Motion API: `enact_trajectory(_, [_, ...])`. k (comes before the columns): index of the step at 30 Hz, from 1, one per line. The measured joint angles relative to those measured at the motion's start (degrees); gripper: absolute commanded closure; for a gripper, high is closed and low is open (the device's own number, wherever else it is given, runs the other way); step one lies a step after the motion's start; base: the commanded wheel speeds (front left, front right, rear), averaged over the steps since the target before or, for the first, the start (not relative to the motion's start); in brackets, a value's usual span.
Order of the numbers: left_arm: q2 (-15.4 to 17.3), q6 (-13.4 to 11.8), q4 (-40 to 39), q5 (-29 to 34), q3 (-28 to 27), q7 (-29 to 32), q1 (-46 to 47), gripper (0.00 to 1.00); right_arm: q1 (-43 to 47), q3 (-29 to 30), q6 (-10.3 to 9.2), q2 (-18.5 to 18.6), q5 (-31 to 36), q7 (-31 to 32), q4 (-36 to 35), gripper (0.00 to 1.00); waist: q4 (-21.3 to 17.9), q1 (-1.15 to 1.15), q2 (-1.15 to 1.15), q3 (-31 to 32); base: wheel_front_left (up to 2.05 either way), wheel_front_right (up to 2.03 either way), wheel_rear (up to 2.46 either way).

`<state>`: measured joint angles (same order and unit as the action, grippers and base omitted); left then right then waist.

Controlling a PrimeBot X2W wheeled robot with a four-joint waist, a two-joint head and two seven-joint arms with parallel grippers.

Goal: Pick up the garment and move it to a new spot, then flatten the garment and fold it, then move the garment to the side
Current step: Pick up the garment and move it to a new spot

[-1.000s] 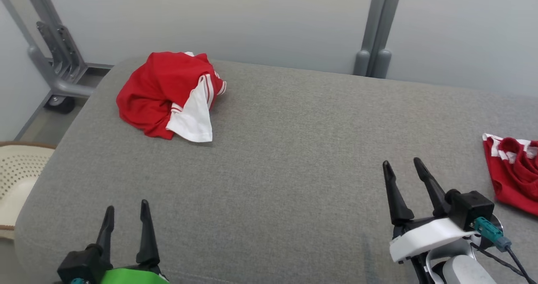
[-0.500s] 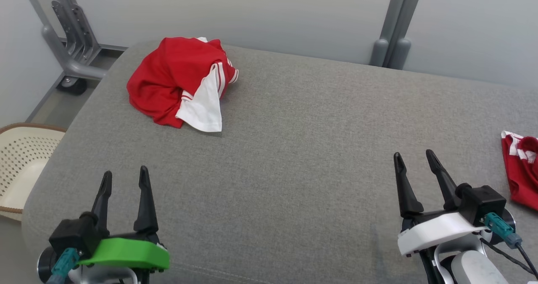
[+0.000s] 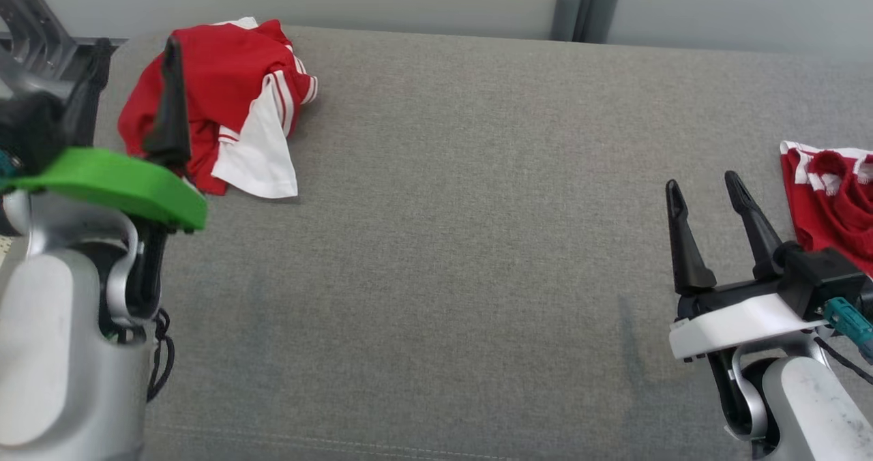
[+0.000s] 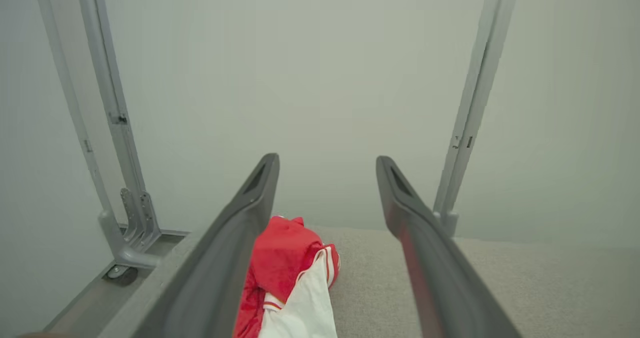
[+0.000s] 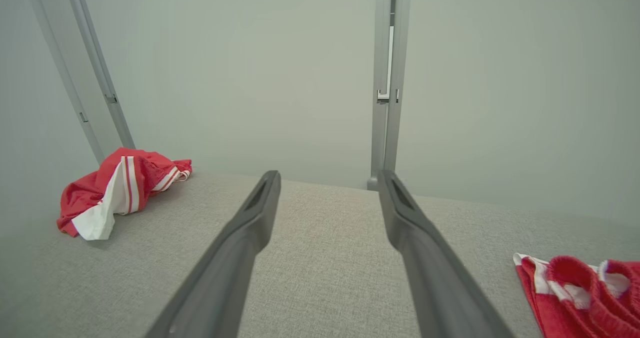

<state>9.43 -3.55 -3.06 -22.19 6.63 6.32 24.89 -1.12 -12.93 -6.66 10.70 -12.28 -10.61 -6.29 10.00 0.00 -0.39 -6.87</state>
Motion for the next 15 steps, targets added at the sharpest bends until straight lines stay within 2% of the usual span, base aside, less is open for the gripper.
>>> enact_trajectory(1, [-0.34, 0.13, 1.04, -2.78, -0.68, 2.05, 1.73, 0.0, -0.4, 0.0, 0.0, 0.16, 0.24, 0.33, -0.35, 0.0, -0.54, 0.0, 0.0, -0.61, 0.0, 0.0, 0.0])
enact_trajectory(4, [0.32, 1.0, 4.28, -4.43, -1.07, 7.36, 5.87, 0.0, -1.08, 0.11, 0.0, 0.41, 0.82, 0.97, -1.34, 0.0, -2.36, 0.0, 0.0, -2.45, 0.0, 0.0, 0.0])
enact_trajectory(15, [9.31, 0.49, 14.43, -3.86, -5.16, 19.16, 14.43, 0.0, -2.57, 0.91, -0.01, 1.99, 2.01, 3.11, -4.57, 0.0, -9.71, 0.0, 0.0, -9.96, 0.0, 0.0, 0.0])
